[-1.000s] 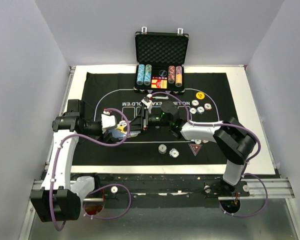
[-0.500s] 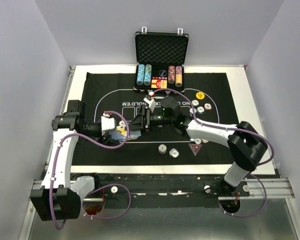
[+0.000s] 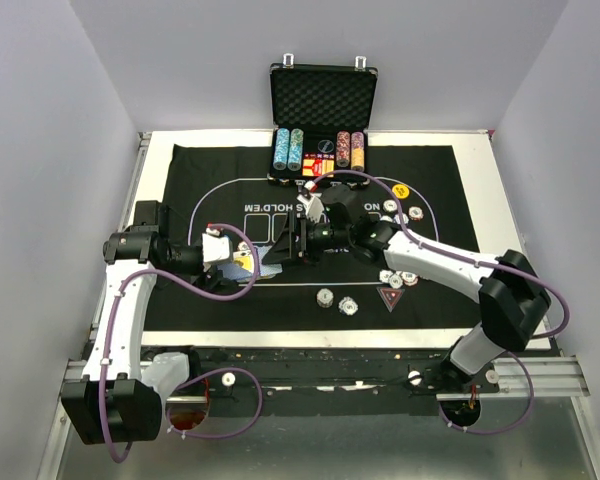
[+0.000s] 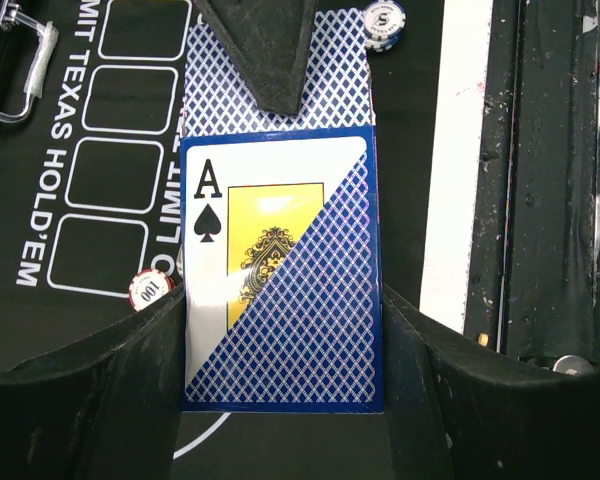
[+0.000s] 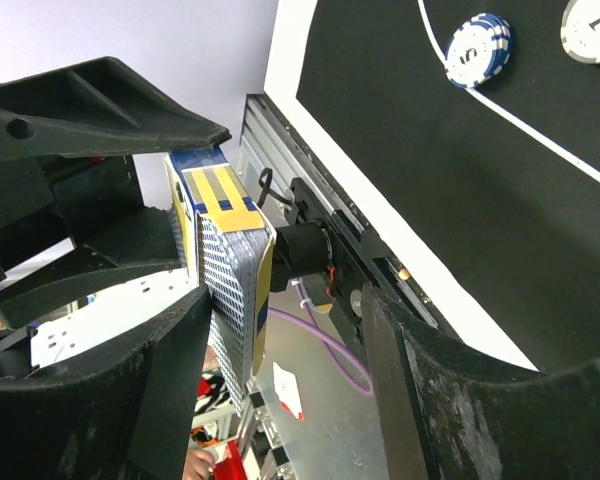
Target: Distribute texas hold em gaming equipment
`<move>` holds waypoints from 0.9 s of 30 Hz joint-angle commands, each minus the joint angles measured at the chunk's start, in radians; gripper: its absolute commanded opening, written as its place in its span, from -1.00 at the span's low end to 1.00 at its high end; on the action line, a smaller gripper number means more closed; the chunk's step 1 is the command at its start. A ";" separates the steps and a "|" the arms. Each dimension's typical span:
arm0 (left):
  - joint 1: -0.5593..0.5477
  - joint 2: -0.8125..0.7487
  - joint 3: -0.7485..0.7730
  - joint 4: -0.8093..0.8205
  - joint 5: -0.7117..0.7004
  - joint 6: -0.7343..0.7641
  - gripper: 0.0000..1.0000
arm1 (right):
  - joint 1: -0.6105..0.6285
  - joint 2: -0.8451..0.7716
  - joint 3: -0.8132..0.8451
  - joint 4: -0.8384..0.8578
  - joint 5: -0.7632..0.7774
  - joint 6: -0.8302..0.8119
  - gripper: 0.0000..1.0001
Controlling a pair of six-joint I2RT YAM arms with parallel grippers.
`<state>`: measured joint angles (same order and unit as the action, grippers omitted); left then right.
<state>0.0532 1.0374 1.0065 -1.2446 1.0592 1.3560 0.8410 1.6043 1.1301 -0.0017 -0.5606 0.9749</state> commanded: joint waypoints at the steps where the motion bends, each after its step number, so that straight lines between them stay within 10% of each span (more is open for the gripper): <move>1: 0.008 -0.027 0.000 0.011 0.056 0.006 -0.07 | -0.003 -0.038 -0.004 -0.089 0.033 -0.036 0.36; 27: 0.008 -0.013 -0.008 0.039 0.041 -0.021 -0.06 | -0.068 -0.170 -0.090 -0.080 0.018 0.018 -0.18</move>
<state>0.0532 1.0298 1.0058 -1.2312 1.0580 1.3300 0.7769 1.4731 1.0569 -0.0765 -0.5362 0.9710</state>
